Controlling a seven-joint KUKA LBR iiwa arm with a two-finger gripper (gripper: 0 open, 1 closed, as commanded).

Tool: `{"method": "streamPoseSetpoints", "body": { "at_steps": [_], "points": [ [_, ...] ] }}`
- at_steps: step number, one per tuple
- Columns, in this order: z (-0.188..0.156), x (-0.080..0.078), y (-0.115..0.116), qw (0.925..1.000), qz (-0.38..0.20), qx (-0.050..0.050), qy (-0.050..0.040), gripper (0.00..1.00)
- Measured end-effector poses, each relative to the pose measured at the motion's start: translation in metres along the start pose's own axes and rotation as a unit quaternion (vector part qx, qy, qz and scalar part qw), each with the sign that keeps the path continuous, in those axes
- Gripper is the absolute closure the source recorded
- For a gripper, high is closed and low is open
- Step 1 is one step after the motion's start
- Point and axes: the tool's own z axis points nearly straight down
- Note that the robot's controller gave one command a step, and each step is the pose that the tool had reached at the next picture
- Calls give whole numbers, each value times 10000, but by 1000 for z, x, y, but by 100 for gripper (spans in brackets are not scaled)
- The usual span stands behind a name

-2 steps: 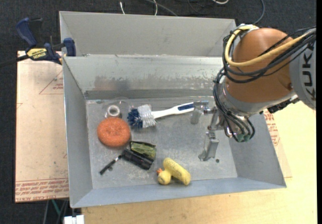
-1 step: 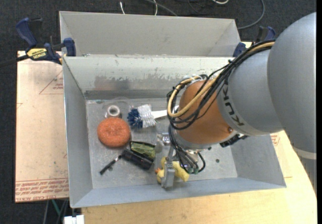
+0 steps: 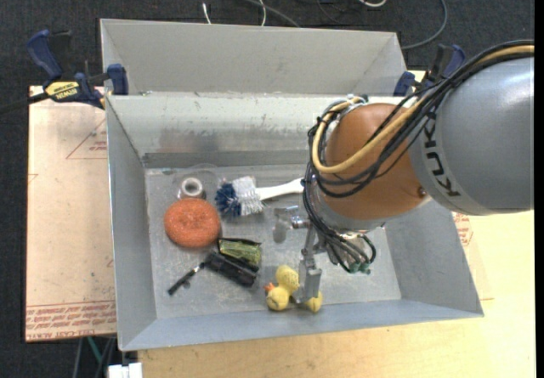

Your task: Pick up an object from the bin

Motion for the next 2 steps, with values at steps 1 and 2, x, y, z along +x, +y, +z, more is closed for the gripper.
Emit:
{"method": "streamPoseSetpoints", "body": {
  "at_steps": [1,2],
  "points": [
    [63,-10,91,9807,1955,-24,80,0],
    [90,-34,69,9946,1033,-9,-21,0]
  ]
}}
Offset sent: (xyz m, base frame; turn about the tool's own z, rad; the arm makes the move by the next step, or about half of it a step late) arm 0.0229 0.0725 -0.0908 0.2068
